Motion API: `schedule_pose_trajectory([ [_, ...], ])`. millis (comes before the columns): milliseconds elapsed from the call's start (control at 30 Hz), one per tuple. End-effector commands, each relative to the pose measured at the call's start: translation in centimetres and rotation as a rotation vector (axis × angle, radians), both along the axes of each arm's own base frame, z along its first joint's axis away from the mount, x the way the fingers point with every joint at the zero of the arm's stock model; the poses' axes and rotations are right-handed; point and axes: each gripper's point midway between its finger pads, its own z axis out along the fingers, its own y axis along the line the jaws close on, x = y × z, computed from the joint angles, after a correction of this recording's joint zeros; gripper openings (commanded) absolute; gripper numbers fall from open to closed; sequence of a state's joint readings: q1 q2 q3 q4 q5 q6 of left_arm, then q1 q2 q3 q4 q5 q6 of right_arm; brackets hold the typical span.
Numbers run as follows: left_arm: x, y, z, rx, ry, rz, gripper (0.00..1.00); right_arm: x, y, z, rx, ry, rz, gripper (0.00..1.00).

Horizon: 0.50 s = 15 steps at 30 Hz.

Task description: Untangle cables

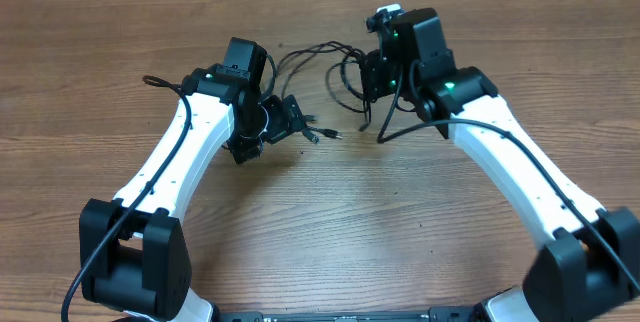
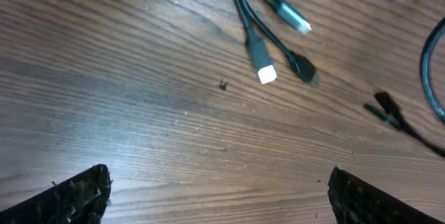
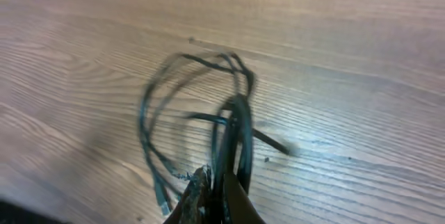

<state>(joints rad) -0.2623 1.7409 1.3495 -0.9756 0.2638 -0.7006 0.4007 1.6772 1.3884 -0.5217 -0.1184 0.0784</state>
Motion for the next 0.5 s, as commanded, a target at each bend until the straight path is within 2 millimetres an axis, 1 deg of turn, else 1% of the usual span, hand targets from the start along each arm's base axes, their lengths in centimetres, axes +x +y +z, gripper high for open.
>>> schedule_pose_trajectory([
  [0, 0.7, -0.5, 1.5, -0.021, -0.055, -0.005, 0.99, -0.7, -0.3, 3.1, 0.017, -0.060, 0.002, 0.04],
  [133, 1.1, -1.5, 2.0, -0.082, -0.072, -0.018, 0.98, -1.4, -0.6, 3.7, 0.017, -0.059, 0.001, 0.04],
  [267, 1.4, -1.9, 2.1, -0.099, -0.084, -0.023, 1.00, -1.7, -0.8, 3.2, 0.003, -0.036, 0.004, 0.04],
  [367, 1.3, -1.8, 2.1, -0.096, -0.081, -0.022, 1.00, -1.6, -1.7, 2.8, -0.038, -0.032, -0.034, 0.05],
  [400, 1.2, -1.8, 2.1, -0.095, -0.079, -0.022, 1.00, -1.3, -2.7, 2.5, -0.080, -0.037, -0.078, 0.12],
  [433, 1.2, -1.8, 2.1, -0.095, -0.078, -0.022, 1.00, -1.2, -3.1, 2.4, -0.097, -0.038, -0.094, 0.22],
  [467, 1.2, -1.8, 2.1, -0.095, -0.077, -0.022, 1.00, -1.2, -3.4, 2.1, -0.113, -0.035, -0.107, 0.28],
])
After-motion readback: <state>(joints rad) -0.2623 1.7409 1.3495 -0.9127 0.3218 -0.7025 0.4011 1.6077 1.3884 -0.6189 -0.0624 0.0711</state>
